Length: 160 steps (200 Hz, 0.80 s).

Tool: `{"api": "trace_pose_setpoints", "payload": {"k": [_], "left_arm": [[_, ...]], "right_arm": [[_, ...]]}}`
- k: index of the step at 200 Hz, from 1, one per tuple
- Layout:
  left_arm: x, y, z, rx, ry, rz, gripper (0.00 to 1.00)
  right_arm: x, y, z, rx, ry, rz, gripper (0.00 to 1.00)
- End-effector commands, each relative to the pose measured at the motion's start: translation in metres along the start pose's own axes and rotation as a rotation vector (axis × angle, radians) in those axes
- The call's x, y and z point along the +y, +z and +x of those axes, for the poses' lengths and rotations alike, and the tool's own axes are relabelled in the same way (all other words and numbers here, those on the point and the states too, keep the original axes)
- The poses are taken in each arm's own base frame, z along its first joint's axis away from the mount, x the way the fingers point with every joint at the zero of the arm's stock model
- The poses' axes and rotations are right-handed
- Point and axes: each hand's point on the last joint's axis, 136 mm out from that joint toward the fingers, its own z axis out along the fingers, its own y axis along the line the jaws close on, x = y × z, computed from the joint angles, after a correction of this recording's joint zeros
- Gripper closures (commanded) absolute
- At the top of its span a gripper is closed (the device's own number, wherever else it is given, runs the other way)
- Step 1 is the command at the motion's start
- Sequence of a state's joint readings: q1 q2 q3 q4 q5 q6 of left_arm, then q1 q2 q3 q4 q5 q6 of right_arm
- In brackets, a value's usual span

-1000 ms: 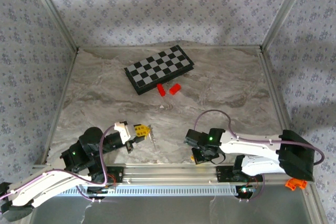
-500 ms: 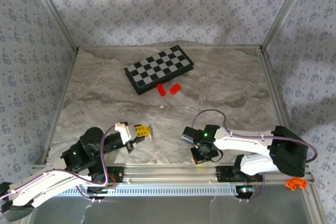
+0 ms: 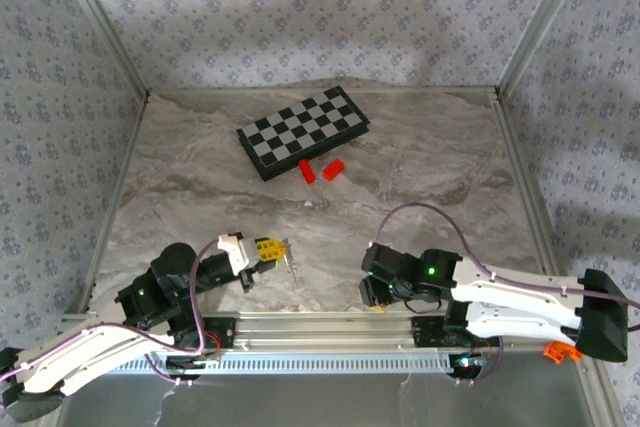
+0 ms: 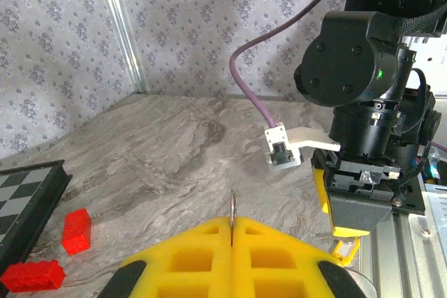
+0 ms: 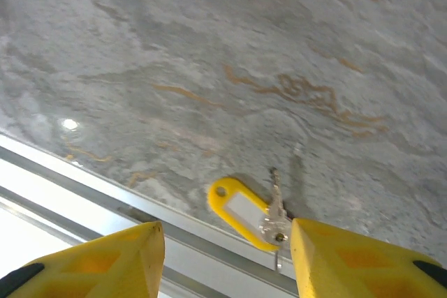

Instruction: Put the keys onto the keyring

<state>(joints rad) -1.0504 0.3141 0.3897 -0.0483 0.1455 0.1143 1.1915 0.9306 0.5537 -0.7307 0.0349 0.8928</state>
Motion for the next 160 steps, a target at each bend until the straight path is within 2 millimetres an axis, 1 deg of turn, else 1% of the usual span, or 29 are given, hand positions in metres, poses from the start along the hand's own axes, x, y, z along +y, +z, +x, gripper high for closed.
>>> {"api": "trace_pose_setpoints", "payload": {"k": [1,26,53,62,86,118,160], "left_arm": [[-0.004,-0.002,-0.018,-0.074,0.008,0.021,1.0],[-0.004,-0.002,-0.017,-0.074,0.006,0.021,1.0],[-0.003,-0.002,-0.017,-0.071,0.006,0.016,1.0],[-0.003,-0.002,-0.017,-0.072,0.007,0.016,1.0],[-0.003,-0.002,-0.016,-0.069,0.007,0.016,1.0],[-0.003,-0.002,-0.016,-0.071,0.011,0.014,1.0],[-0.003,-0.003,-0.017,-0.073,0.009,0.014,1.0]], "right_arm": [[-0.024,0.005,0.016,0.018,0.079,0.078,0.49],[-0.03,0.009,0.031,0.074,0.077,0.108,0.51],[-0.026,0.016,0.038,0.111,0.05,0.114,0.56],[-0.024,0.019,0.039,0.117,0.048,0.11,0.58],[-0.027,0.023,0.043,0.136,0.047,0.13,0.65],[-0.029,0.023,0.043,0.14,0.047,0.144,0.73],[-0.025,0.026,0.044,0.156,0.037,0.135,0.82]]}}
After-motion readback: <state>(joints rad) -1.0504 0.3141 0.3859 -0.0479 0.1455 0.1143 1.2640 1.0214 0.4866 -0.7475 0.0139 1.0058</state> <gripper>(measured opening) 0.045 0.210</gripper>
